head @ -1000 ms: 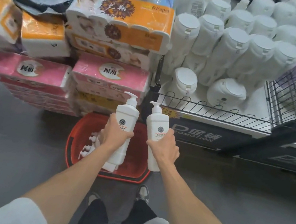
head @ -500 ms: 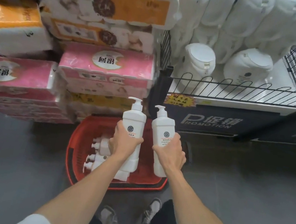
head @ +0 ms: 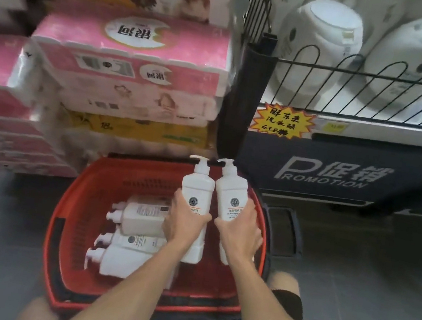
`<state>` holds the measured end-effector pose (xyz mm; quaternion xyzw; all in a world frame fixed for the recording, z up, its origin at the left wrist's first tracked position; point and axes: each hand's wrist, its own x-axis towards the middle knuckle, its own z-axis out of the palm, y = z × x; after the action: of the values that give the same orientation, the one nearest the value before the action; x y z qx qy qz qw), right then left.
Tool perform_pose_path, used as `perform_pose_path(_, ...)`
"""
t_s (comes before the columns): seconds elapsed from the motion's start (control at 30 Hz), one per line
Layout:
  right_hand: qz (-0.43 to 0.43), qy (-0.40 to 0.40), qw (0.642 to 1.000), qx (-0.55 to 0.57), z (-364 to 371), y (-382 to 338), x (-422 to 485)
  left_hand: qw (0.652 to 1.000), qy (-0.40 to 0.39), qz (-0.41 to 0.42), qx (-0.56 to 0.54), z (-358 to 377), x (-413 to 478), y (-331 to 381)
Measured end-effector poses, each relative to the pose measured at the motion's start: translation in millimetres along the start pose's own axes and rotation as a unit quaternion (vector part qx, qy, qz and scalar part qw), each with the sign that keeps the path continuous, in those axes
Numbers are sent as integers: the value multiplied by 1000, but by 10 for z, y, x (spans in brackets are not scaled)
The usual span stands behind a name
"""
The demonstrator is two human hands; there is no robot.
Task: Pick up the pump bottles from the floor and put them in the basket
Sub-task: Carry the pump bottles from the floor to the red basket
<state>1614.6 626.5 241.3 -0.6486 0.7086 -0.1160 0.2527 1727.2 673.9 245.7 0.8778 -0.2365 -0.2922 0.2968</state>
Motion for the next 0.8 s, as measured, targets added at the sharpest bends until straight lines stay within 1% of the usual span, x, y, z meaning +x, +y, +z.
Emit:
perform_pose_path(0.13, -12, 49, 999, 22, 551, 249, 95, 1000, 22, 2, -11, 464, 249, -325)
perform_pose_path(0.37, 2, 55, 996, 68, 1154, 651, 197, 997, 57, -5, -54, 1015, 388, -652)
perform_pose_path(0.57, 1, 52, 991, 125, 1345, 854, 247, 994, 84, -12, -64, 1298, 437, -766)
perform_pose_path(0.8, 2, 38, 989, 140, 1370, 899, 222, 994, 99, 9, -51, 1318, 401, -813)
